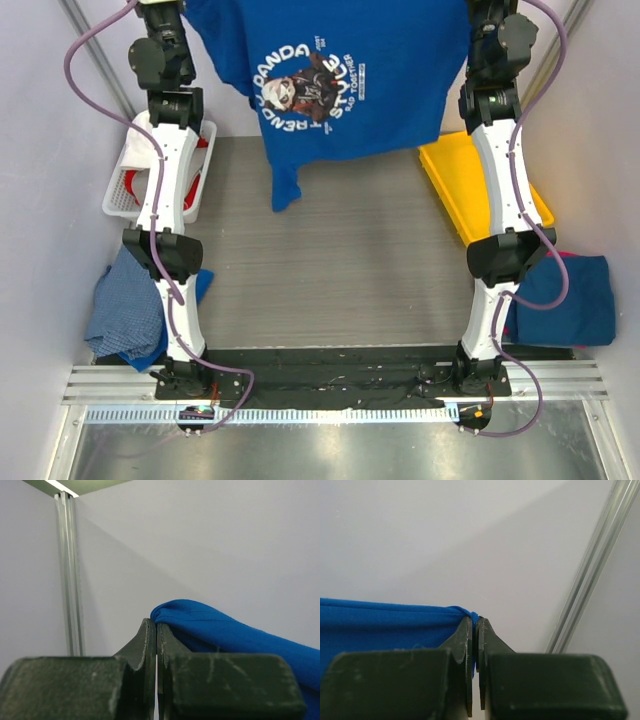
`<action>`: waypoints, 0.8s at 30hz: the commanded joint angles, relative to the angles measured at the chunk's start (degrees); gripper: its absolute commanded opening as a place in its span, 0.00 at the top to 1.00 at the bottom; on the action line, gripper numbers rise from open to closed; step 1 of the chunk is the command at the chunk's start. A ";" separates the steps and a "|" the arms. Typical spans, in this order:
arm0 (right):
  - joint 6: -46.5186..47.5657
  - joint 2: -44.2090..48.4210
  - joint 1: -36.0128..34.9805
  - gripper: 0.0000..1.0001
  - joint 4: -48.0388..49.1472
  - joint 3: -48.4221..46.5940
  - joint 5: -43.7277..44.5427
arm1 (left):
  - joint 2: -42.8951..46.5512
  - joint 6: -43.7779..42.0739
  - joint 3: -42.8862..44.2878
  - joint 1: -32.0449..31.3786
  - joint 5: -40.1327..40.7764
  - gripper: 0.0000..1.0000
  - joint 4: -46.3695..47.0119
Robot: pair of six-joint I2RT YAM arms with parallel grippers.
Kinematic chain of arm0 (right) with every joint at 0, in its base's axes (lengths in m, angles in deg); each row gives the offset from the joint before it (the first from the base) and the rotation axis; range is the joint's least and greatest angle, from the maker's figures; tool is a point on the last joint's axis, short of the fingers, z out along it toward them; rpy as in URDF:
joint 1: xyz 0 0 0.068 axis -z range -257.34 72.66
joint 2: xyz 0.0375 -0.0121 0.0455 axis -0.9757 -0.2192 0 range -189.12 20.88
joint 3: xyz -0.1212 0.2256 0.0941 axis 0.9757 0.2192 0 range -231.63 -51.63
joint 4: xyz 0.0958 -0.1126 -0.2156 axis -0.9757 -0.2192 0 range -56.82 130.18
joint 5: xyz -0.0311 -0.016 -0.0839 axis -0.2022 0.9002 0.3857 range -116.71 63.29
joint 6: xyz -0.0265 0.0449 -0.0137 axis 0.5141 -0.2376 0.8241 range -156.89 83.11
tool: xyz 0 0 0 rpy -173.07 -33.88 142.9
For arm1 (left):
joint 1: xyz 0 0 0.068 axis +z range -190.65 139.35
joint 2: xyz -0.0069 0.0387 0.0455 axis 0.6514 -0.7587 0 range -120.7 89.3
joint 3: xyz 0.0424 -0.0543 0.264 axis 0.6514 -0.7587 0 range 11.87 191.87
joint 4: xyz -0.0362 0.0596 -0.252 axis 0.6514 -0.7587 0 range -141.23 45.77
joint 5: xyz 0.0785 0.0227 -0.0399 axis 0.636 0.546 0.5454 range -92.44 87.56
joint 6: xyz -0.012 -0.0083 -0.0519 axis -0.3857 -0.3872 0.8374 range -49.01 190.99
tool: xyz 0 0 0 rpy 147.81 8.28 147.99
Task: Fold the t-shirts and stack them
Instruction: Flatten out the tshirt
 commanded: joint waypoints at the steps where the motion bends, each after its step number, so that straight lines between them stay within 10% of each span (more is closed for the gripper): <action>1: 0.08 0.52 0.04 0.99 8.31 -3.54 0.53 | 0.66 -0.57 3.14 1.27 1.45 1.00 8.59; 7: -1.24 3.31 -0.05 0.99 9.36 1.10 1.40 | 1.80 -2.40 -0.01 1.36 5.84 1.00 10.09; 24: -8.27 23.26 -0.05 0.99 -5.31 40.48 2.11 | 32.99 -1.36 -60.39 -0.22 3.22 1.00 -3.96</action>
